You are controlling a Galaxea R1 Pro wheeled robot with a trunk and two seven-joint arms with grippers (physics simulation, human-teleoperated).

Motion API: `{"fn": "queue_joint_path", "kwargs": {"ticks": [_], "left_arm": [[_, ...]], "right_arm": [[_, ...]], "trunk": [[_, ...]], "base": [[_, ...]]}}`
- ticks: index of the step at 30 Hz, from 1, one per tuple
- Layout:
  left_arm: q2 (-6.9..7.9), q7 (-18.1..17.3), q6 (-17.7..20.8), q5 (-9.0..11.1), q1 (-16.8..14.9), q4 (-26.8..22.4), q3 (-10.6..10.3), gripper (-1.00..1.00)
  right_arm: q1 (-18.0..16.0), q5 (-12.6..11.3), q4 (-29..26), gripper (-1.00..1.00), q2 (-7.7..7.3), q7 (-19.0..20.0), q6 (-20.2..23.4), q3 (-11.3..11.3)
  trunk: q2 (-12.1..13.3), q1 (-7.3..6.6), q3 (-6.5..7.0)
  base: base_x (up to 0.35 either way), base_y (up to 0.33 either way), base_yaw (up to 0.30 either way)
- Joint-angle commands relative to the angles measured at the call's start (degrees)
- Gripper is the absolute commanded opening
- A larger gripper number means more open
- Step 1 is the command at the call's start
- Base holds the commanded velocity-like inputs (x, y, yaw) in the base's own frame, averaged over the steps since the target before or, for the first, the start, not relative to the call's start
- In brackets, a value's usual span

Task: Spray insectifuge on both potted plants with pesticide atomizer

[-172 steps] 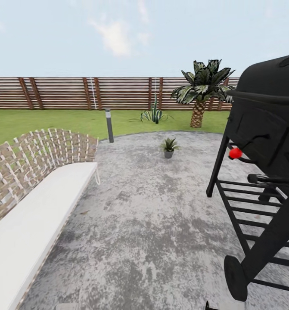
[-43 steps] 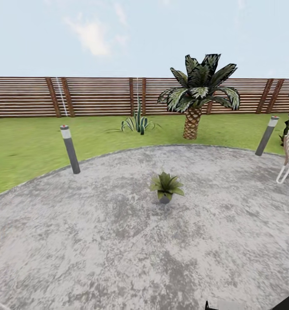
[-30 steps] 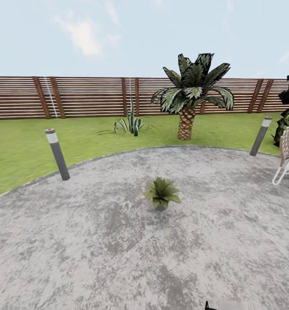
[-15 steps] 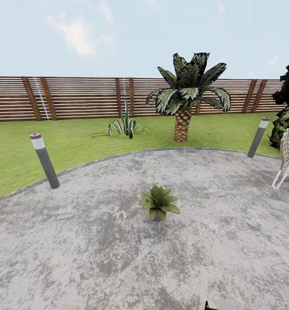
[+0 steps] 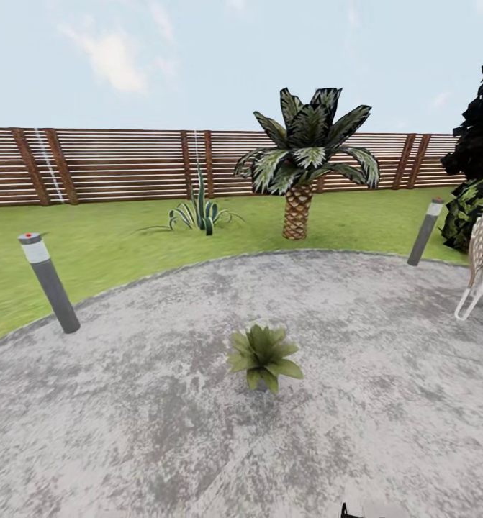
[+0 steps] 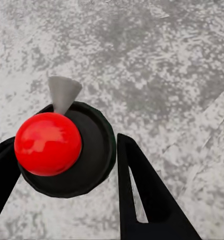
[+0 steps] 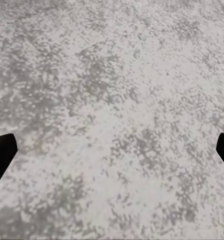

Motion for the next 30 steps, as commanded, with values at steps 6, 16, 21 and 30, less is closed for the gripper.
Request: {"fn": "queue_joint_path", "kwargs": {"ticks": [6, 16, 21, 30], "left_arm": [[-0.03, -0.25, -0.16, 0.6, -0.02, 0.05, -0.4, -1.0], [-0.05, -0.26, -0.16, 0.59, -0.04, 0.05, -0.4, -1.0], [0.02, -0.25, -0.16, 0.52, -0.04, 0.05, -0.37, -1.0], [0.02, -0.27, -0.16, 0.46, -0.04, 0.05, -0.39, -1.0]], "right_arm": [[-0.03, 0.6, 0.03, 1.0, 0.12, -0.3, -0.09, -0.38], [-0.03, 0.6, 0.03, 1.0, 0.12, -0.3, -0.09, -0.41], [-0.03, 0.6, 0.03, 1.0, 0.12, -0.3, -0.09, -0.42], [-0.03, 0.68, 0.03, 1.0, -0.14, -0.19, -0.12, -0.46]], "trunk": [[-0.02, 0.02, -0.03], [-0.02, 0.02, 0.39], [-0.02, 0.02, 0.63], [-0.02, 0.02, 0.92]], "base": [[0.336, 0.071, -0.014], [0.249, 0.001, -0.201], [0.014, 0.0, -0.223], [0.0, 0.138, -0.165]]}}
